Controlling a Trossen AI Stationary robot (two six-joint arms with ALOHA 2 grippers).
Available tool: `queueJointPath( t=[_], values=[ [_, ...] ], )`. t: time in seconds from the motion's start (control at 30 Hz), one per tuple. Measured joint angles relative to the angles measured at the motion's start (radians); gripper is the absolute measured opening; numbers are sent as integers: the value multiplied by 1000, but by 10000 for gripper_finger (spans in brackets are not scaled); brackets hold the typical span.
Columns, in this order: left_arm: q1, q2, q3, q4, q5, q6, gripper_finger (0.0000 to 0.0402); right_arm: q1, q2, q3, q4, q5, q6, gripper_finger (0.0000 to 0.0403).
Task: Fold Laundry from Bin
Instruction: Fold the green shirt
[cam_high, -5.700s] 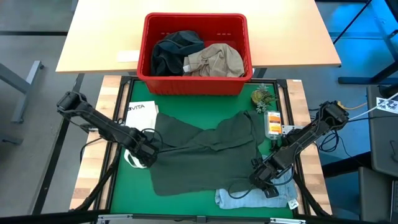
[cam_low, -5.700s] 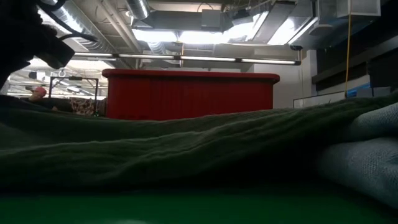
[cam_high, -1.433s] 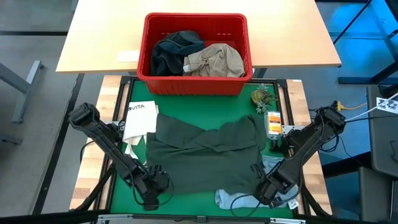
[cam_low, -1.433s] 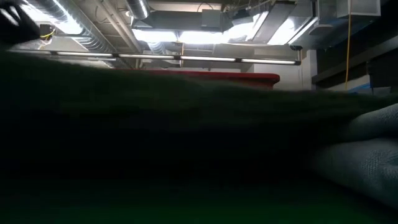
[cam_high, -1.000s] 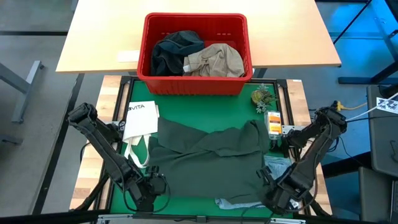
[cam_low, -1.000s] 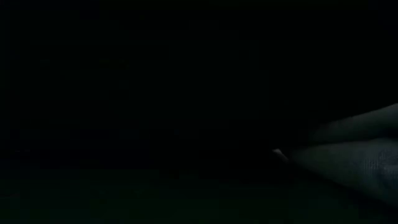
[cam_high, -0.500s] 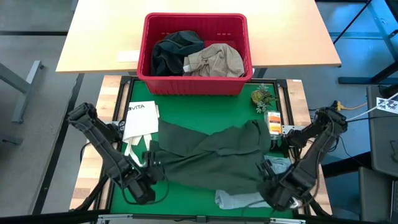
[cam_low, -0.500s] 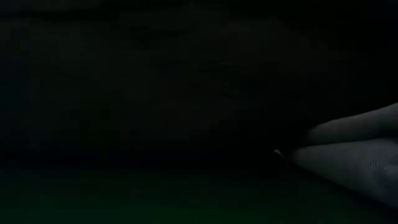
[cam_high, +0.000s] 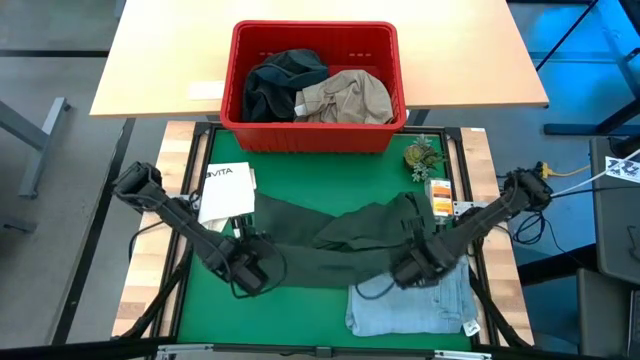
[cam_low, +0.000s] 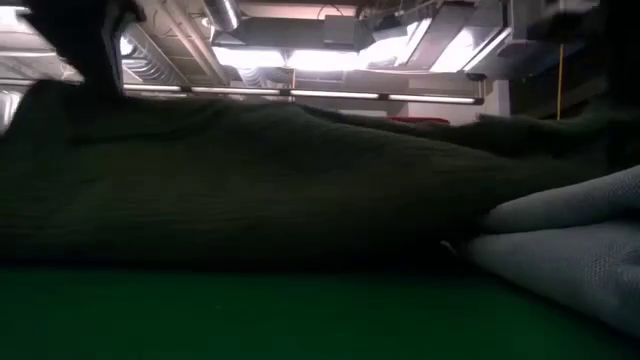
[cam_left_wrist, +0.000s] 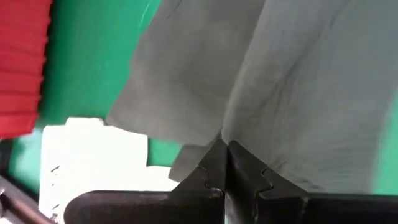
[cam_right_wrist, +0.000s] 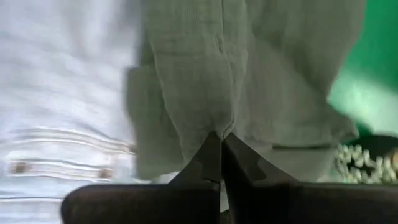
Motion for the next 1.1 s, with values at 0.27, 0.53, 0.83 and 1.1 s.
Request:
queueJointPath(
  t=[0.27, 0.53, 0.83, 1.1],
  values=[
    [68, 0, -158, 34, -6, -25, 0, -151, 0, -108, -24, 2, 4, 1],
    [129, 0, -214, 61, -26, 6, 0, -262, 0, -114, 4, 35, -84, 1],
    [191, 0, -214, 62, -32, 27, 0, -339, 0, -114, 5, 35, -95, 13],
    [230, 0, -214, 63, -32, 26, 16, -342, 0, -114, 16, 52, -95, 14]
  ],
)
